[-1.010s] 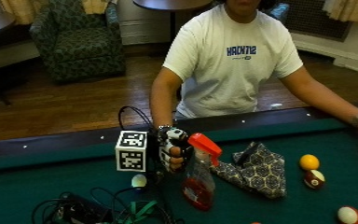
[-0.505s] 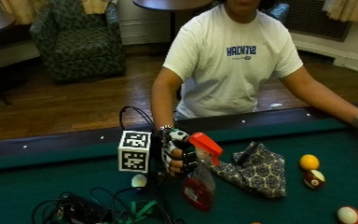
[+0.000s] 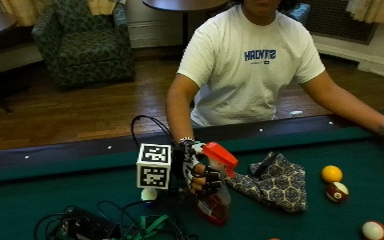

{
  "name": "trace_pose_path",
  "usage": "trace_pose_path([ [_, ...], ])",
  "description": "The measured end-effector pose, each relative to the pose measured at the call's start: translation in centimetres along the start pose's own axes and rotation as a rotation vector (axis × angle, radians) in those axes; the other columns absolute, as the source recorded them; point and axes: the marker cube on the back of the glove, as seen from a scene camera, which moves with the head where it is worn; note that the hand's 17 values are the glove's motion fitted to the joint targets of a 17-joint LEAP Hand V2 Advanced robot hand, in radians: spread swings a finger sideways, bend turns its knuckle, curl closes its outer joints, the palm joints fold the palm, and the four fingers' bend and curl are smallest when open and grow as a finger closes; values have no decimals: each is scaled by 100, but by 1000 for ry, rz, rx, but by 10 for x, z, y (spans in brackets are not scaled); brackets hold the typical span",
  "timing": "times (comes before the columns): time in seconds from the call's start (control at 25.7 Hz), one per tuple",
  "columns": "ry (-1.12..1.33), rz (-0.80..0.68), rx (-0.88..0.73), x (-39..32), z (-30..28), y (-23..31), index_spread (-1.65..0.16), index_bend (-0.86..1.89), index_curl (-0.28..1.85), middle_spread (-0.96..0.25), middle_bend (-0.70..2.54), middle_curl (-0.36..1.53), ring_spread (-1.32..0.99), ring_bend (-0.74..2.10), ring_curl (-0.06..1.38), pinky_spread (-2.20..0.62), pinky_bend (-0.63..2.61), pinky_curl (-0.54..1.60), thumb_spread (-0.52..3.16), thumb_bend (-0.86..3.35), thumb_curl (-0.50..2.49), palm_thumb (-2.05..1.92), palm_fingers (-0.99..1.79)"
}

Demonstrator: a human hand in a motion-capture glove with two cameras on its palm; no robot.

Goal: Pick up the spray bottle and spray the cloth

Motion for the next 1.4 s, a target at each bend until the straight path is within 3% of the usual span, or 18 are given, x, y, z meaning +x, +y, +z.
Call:
trace_pose_path([
  [0.62,33,31,-9,-8,7,-24,-38,12,34,-25,20,45,-23,43,42,-7,17,36,87,-3,49,87,88],
  [0.97,106,52,-78,-11,19,-30,-36,24,37,-25,22,44,-24,39,39,-3,12,29,87,-4,45,82,105],
  [1.4,130,77,-108,-19,37,-47,-33,19,40,-25,27,45,-22,41,40,-3,13,27,88,-3,42,79,111],
])
